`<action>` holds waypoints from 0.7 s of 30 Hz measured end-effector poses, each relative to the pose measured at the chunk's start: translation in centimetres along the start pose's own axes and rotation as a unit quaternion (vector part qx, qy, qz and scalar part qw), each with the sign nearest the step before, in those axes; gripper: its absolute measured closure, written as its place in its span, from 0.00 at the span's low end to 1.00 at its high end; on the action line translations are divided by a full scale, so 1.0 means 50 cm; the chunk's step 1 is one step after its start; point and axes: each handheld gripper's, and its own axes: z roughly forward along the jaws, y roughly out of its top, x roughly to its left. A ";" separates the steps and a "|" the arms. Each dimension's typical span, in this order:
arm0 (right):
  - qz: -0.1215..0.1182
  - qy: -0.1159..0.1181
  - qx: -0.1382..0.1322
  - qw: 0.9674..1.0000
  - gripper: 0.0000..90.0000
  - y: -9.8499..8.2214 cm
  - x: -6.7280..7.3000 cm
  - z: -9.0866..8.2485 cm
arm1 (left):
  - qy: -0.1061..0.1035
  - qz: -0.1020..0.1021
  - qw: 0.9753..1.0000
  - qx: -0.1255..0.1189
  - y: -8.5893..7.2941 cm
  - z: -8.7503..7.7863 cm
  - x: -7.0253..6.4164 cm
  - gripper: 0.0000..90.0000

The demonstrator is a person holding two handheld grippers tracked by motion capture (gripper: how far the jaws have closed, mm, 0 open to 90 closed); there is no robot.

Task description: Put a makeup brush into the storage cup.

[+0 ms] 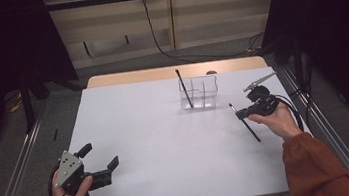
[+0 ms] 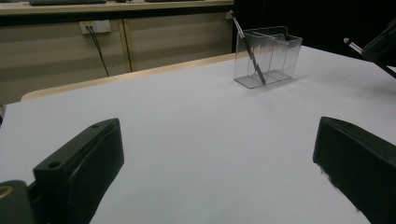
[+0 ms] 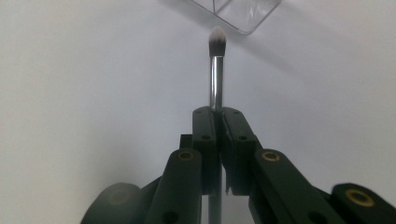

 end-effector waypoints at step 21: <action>0.007 0.020 -0.081 0.997 0.94 -0.033 0.002 -0.006 | 0.000 0.001 1.000 0.000 0.000 0.000 0.000 0.02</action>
